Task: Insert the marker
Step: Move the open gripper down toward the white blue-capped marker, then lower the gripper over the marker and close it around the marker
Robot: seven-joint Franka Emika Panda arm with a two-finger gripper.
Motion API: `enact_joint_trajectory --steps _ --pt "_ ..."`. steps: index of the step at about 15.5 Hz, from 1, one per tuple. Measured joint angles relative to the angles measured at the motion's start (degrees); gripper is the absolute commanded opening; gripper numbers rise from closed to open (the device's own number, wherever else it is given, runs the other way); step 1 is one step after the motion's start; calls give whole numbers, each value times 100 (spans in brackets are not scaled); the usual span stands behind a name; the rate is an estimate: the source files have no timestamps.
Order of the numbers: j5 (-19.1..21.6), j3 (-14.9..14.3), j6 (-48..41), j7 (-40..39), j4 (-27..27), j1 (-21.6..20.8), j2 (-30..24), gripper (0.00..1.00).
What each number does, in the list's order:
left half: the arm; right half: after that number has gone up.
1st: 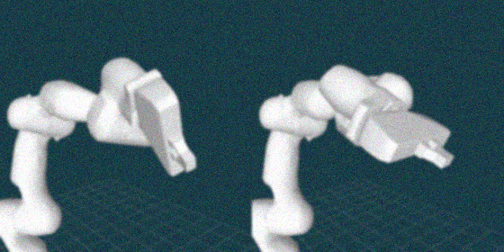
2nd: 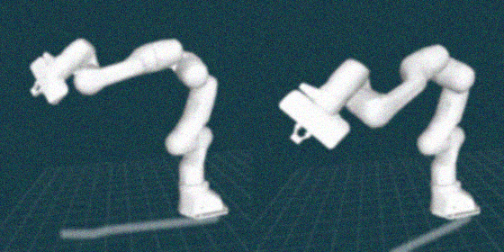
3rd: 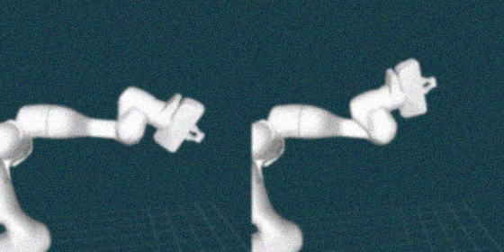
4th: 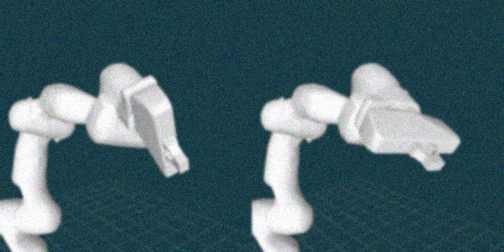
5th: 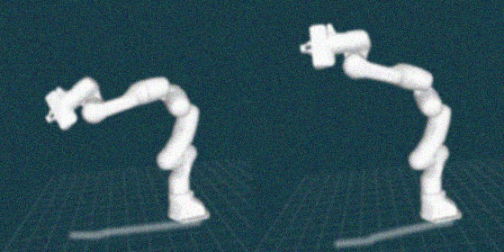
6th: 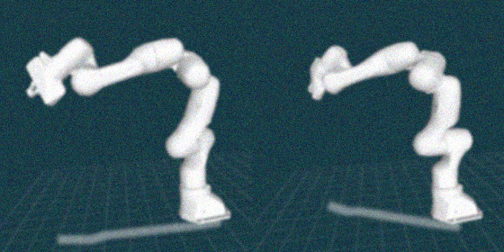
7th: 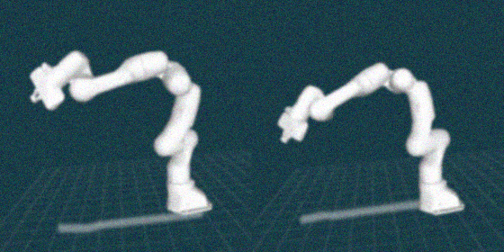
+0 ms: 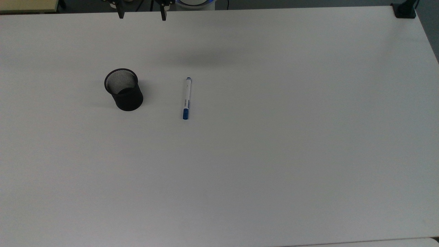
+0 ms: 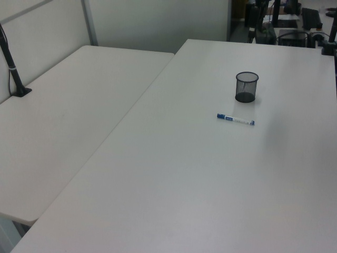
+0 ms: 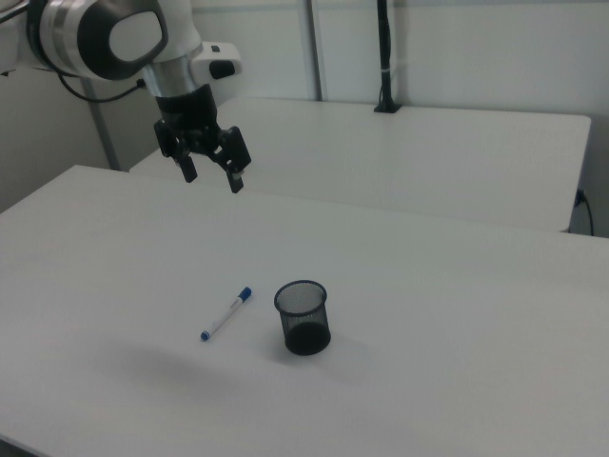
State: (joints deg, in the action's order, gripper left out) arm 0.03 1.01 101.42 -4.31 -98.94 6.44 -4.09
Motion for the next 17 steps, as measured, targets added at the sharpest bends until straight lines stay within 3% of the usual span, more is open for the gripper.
enact_joint_trajectory --steps 4,9,14,17 --pt "0 -1 0 -165 -2 8 1 100" --pt "0 -15 0 -1069 -61 32 36 100" --pt "-20 -12 22 -1233 -282 28 120 100" --pt "-20 -12 569 -1232 -562 28 258 100"
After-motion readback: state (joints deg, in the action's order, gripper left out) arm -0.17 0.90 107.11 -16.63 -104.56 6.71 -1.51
